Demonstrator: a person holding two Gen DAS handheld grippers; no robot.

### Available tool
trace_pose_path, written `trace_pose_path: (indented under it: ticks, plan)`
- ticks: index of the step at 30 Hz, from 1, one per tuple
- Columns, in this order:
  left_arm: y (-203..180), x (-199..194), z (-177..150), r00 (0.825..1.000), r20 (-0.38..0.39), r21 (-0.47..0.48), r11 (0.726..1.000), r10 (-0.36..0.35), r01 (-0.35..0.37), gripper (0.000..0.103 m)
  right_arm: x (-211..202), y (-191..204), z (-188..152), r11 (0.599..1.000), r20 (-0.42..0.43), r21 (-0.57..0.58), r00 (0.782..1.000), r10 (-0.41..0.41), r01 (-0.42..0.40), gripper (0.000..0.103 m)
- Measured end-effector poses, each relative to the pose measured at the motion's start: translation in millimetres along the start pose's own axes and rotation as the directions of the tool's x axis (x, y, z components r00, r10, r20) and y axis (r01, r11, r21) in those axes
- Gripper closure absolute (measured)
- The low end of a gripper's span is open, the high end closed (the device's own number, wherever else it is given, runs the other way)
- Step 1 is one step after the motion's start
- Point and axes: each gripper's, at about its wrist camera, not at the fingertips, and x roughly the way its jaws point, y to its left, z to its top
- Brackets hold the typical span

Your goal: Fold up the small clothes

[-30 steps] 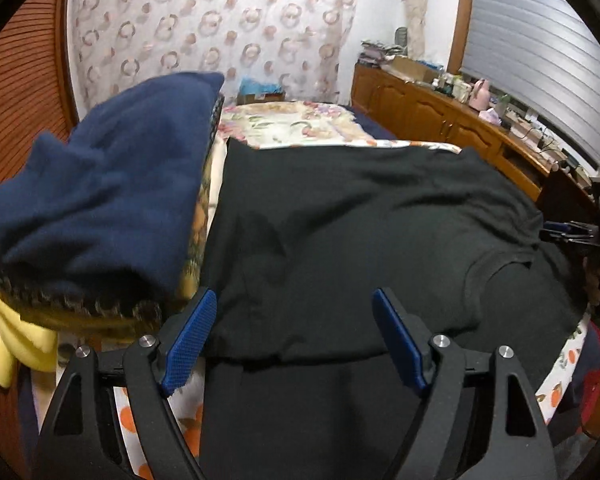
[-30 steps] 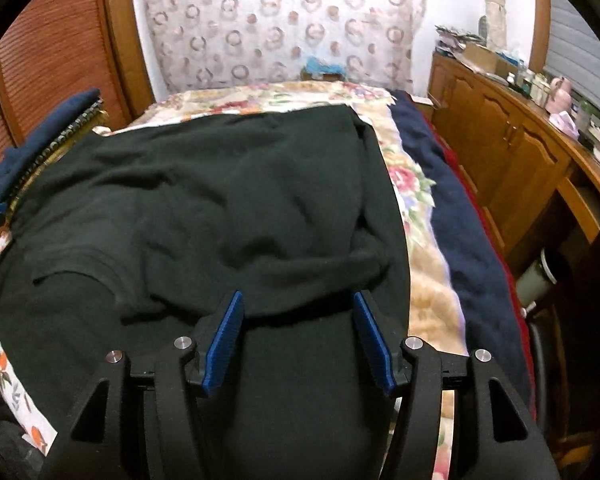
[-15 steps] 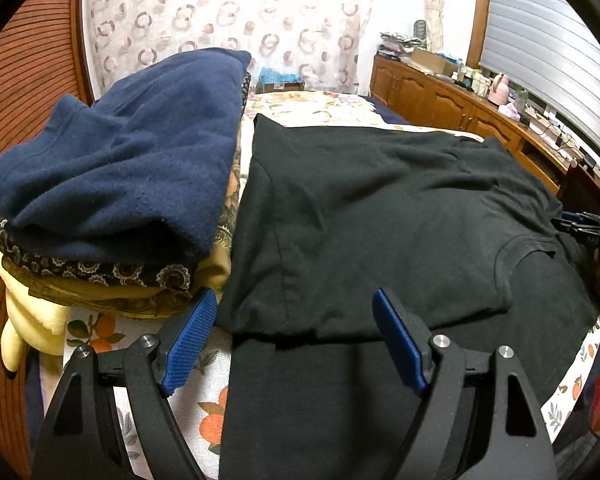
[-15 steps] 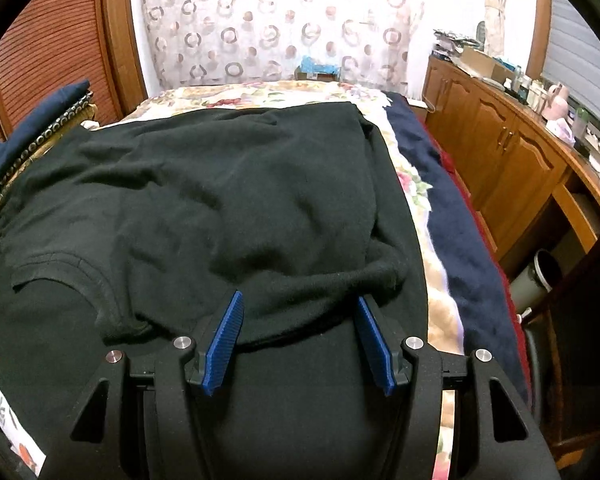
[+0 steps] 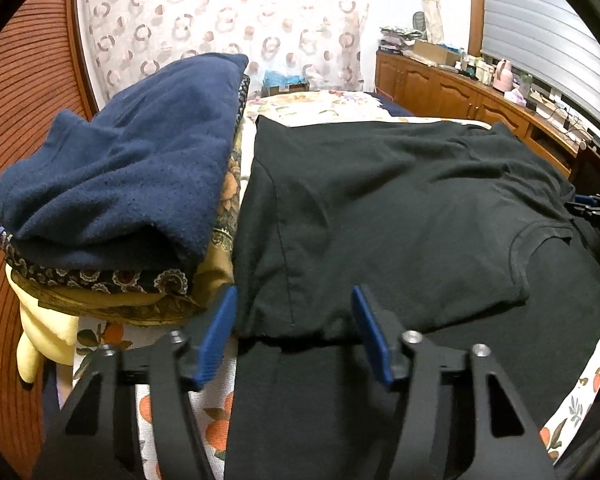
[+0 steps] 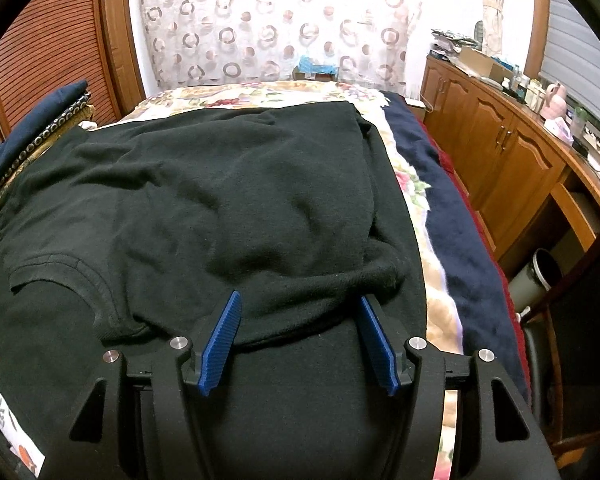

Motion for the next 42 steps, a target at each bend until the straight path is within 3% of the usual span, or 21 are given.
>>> trace_pose_path:
  ticks: [5, 14, 28, 30, 31, 32, 42]
  plan:
    - [3, 6, -1, 1.000, -0.021, -0.004, 1.000, 0.011, -0.011, 0.070, 0, -1, 0, 1.000, 0.000, 0.000, 1.000, 0.001, -0.001, 0.041]
    - [4, 5, -3, 1.000, -0.030, 0.007, 1.000, 0.005, -0.004, 0.094, 0, -1, 0, 1.000, -0.001, 0.000, 1.000, 0.002, -0.002, 0.041]
    - [-17, -20, 6, 0.998, 0.046, 0.036, 0.999, -0.042, 0.040, 0.100, -1, -3, 0, 1.000, -0.001, 0.002, 1.000, 0.005, -0.005, 0.041]
    - [-19, -25, 9, 0.997, 0.064, 0.034, 0.998, -0.050, 0.048, 0.100, -2, -3, 1, 1.000, 0.004, 0.003, 1.000, 0.011, -0.011, 0.064]
    - [-20, -30, 12, 0.996, 0.080, 0.030, 0.998, -0.049, 0.046, 0.100, -2, -3, 3, 1.000, 0.009, 0.000, 1.000, 0.020, -0.020, 0.087]
    - [-19, -32, 13, 0.995, 0.088, 0.025, 0.998, -0.052, 0.050, 0.100, -1, -2, 4, 1.000, 0.005, -0.004, 1.000, 0.024, -0.024, 0.096]
    - [-13, -75, 22, 0.978, 0.193, -0.001, 0.996, -0.085, 0.087, 0.100, -61, 3, 9, 0.999, 0.182, -0.014, 0.982, 0.052, -0.050, 0.099]
